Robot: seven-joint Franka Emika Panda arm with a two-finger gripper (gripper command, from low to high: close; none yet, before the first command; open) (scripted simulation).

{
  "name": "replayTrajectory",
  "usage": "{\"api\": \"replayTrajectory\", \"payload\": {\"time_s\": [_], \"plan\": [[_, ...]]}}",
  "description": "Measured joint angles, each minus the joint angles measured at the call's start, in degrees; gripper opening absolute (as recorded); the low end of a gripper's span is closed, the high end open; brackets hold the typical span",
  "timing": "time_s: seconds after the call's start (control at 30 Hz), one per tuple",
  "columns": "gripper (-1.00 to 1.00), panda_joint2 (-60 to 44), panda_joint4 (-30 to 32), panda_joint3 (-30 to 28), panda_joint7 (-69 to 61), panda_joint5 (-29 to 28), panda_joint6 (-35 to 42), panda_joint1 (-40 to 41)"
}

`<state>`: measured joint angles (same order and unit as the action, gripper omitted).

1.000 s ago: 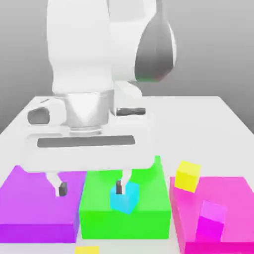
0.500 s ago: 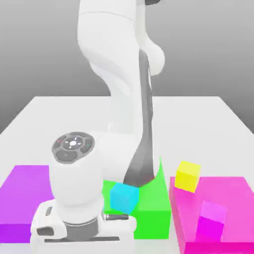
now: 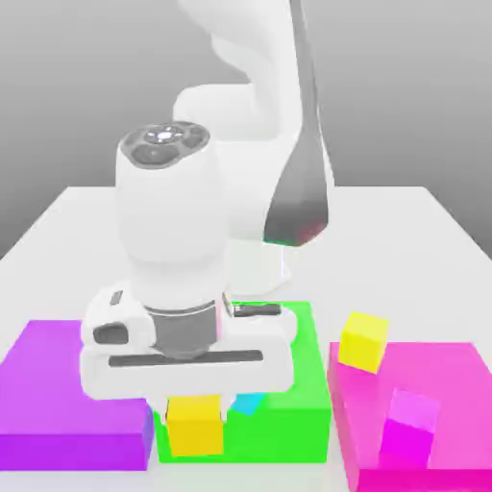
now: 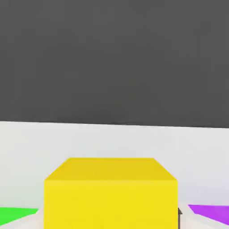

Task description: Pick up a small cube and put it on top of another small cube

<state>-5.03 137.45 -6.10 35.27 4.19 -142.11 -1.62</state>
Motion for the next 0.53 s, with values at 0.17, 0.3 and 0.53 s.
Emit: {"api": "replayTrajectory", "payload": {"time_s": [0.17,0.3,0.53], "plan": [[-1.00,10.4,5.3,1.0,4.4,-2.7,4.9,-1.4],[-1.00,15.4,9.2,2.3,7.3,-4.6,5.7,-1.3],[1.00,10.0,11.8,2.3,7.4,-4.5,-2.1,-1.4]]}}
